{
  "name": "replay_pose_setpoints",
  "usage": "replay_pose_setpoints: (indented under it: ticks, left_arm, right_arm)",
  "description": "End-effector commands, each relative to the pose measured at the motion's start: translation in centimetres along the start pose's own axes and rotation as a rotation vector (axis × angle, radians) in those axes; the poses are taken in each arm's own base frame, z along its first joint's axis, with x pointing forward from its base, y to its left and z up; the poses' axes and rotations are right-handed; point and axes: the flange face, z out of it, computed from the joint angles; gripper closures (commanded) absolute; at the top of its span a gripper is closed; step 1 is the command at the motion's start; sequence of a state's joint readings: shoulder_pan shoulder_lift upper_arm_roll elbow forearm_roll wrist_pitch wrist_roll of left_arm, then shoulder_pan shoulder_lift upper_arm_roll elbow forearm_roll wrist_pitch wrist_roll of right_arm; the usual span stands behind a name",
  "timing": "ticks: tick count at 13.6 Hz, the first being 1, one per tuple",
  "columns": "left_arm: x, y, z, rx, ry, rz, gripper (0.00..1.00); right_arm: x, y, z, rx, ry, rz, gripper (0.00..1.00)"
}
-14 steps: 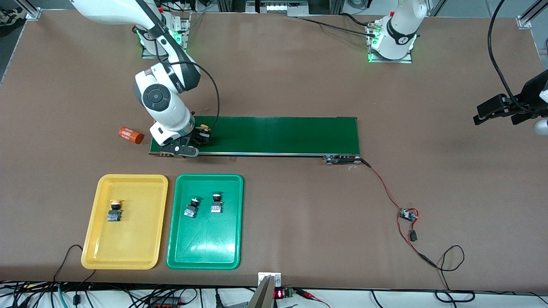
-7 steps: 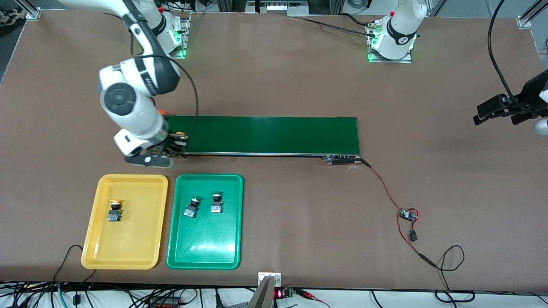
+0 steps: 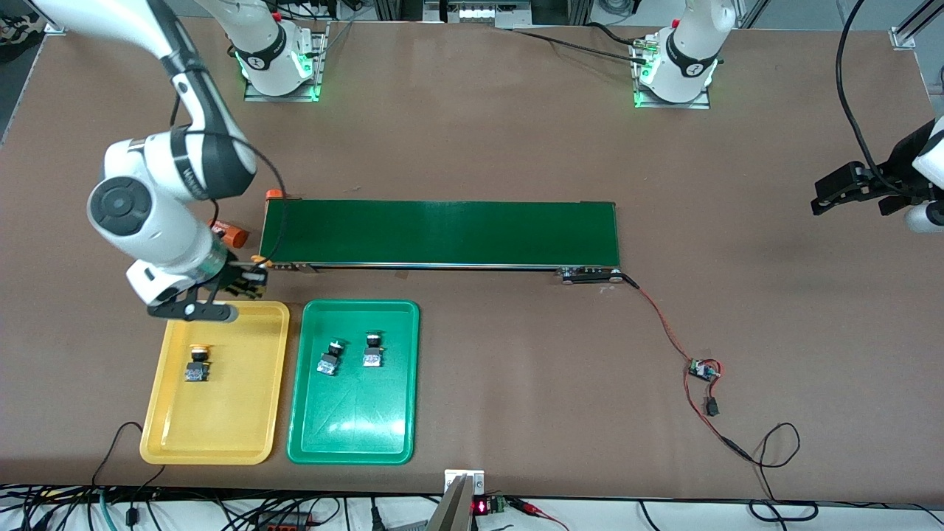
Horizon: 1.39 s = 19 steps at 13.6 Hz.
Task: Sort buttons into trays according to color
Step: 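Carry the button over the yellow tray with the right gripper, then lower the button into the yellow tray and open the right gripper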
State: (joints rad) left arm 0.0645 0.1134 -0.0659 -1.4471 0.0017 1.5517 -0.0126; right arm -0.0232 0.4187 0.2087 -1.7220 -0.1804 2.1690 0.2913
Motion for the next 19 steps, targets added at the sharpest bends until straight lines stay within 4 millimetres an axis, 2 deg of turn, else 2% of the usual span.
replay_pose_setpoints:
  ticks: [1, 3, 4, 5, 6, 8, 10, 12, 13, 14, 15, 16, 18, 19]
  left_arm:
    - [-0.3, 0.0, -0.2, 0.022, -0.005, 0.020, 0.00]
    - [-0.3, 0.0, -0.1, 0.022, -0.006, 0.018, 0.00]
    - [-0.3, 0.0, -0.1, 0.022, -0.006, 0.018, 0.00]
    - [-0.3, 0.0, -0.2, 0.022, -0.005, 0.018, 0.00]
    - [-0.3, 0.0, -0.2, 0.022, -0.005, 0.018, 0.00]
    - [-0.2, 0.0, -0.1, 0.022, -0.003, 0.018, 0.00]
    - [-0.2, -0.1, -0.1, 0.023, -0.003, 0.018, 0.00]
    - [-0.3, -0.1, -0.1, 0.023, -0.005, 0.020, 0.00]
    - [-0.3, 0.0, -0.1, 0.022, -0.005, 0.020, 0.00]
    - [-0.3, -0.1, -0.1, 0.023, -0.006, 0.020, 0.00]
    - [-0.3, 0.0, -0.1, 0.022, -0.007, 0.020, 0.00]
    - [-0.2, 0.0, 0.0, 0.022, -0.008, 0.020, 0.00]
    - [-0.3, -0.1, -0.1, 0.023, -0.007, 0.020, 0.00]
    - [-0.2, -0.1, 0.0, 0.023, -0.006, 0.020, 0.00]
  right_arm:
    - [2.6, 1.3, 3.5, -0.007, 0.054, -0.046, 0.68]
    - [3.2, 1.7, 6.6, -0.019, 0.086, -0.058, 0.68]
    - [3.3, 2.9, 8.4, -0.057, 0.091, -0.068, 0.68]
    - [3.3, 3.2, 9.9, -0.076, 0.090, -0.086, 0.68]
    - [3.3, 3.3, 10.8, -0.082, 0.096, -0.097, 0.68]
    - [3.6, 4.2, 12.0, -0.085, 0.111, -0.091, 0.68]
    - [3.4, 3.9, 13.1, -0.078, 0.108, -0.086, 0.67]
    - [3.3, 4.3, 13.3, -0.084, 0.105, -0.067, 0.66]
    - [3.3, 4.3, 13.4, -0.084, 0.104, -0.066, 0.62]
    - [3.2, 4.3, 13.8, -0.083, 0.099, -0.061, 0.44]
    - [3.2, 4.4, 13.9, -0.083, 0.097, -0.060, 0.36]
    - [3.2, 4.4, 13.9, -0.081, 0.096, -0.058, 0.21]
    - [3.3, 4.3, 13.5, -0.079, 0.102, -0.037, 0.14]
    - [3.4, 4.1, 13.0, -0.077, 0.108, -0.037, 0.06]
